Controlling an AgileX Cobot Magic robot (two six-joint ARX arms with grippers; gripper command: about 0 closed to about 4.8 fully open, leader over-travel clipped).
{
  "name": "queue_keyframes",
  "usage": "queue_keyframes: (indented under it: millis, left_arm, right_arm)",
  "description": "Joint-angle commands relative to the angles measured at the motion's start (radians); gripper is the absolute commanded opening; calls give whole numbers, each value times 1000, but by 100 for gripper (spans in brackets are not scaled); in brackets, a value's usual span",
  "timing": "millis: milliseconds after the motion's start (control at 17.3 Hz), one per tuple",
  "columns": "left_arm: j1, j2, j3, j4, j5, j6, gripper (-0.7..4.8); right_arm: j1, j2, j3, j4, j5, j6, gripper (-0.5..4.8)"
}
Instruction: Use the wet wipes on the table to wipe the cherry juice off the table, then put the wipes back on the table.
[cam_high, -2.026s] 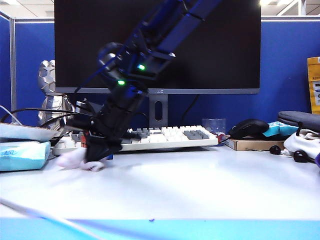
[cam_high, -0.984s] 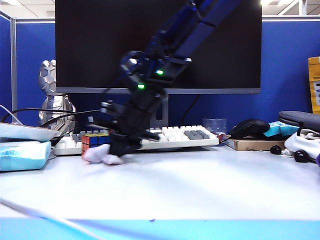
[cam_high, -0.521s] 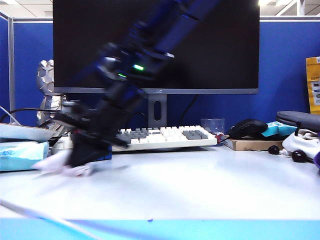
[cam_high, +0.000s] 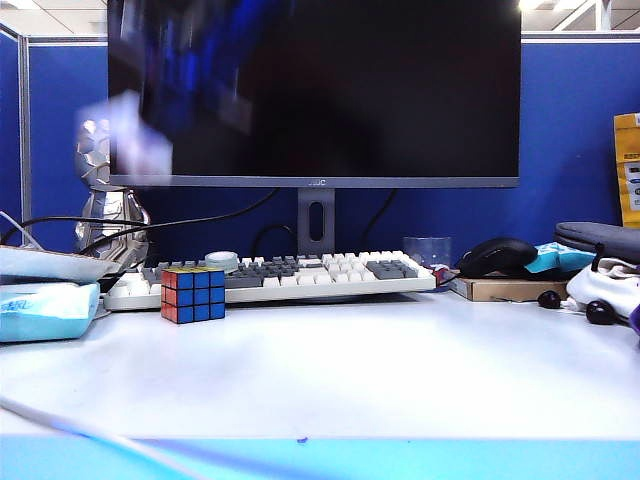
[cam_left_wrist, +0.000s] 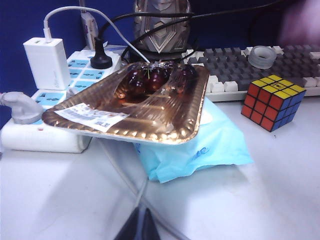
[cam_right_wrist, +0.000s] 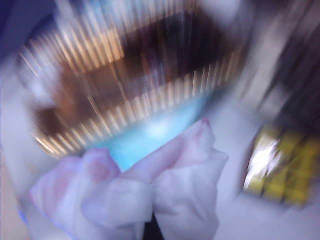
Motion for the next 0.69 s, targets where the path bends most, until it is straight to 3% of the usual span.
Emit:
queue_keyframes:
  millis: [58, 174, 695]
  left_arm:
    - [1, -3, -1, -10, 5, -3, -2]
    - [1, -3, -1, -10, 5, -3, -2]
    - [1, -3, -1, -10, 5, -3, -2]
  right_arm:
    - [1, -5, 258, -159, 58, 1, -5]
    - [0, -14, 483, -311, 139, 0, -5]
    - [-4, -397, 483, -336, 293, -14, -5]
